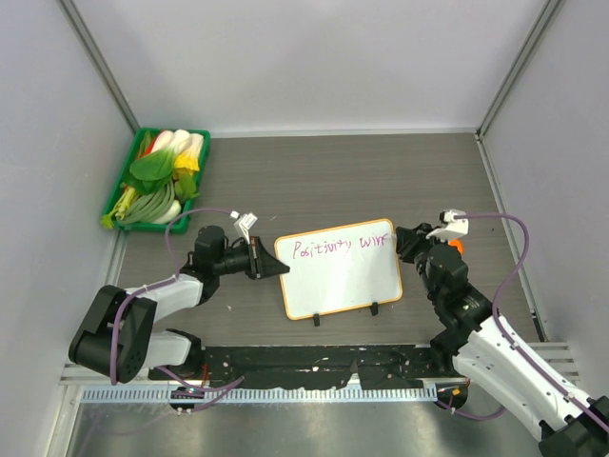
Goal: Write a sentence on the whiteboard
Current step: Write on the whiteboard at the whiteboard stand.
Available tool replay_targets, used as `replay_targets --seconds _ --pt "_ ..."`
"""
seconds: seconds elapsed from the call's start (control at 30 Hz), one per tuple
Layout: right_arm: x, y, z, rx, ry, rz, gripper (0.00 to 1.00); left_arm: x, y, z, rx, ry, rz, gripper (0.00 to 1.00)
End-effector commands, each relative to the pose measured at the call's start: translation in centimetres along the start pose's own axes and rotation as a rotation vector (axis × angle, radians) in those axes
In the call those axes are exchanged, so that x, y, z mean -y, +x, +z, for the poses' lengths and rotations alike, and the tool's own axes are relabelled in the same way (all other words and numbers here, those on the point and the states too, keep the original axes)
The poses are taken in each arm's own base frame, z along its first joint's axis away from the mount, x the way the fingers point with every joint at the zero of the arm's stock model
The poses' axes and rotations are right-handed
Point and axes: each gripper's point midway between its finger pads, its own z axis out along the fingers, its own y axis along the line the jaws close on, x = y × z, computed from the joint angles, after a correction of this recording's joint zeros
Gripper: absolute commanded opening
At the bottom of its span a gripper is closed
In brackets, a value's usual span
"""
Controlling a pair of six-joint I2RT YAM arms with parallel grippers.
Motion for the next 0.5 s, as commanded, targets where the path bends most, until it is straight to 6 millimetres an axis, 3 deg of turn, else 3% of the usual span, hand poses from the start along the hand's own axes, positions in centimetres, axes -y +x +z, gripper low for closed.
replay_targets --seconds 0.0,0.47 --pt "1.2 0.8 -0.3 -0.021 0.043 -0.012 0.01 -2.6 0.4 0.0 0.006 -0.114 0.013 0.0" --pt "2.3 0.7 -1.0 -0.026 0.089 -0.029 0.01 -2.6 0.4 0.0 0.004 -0.115 0.01 0.0"
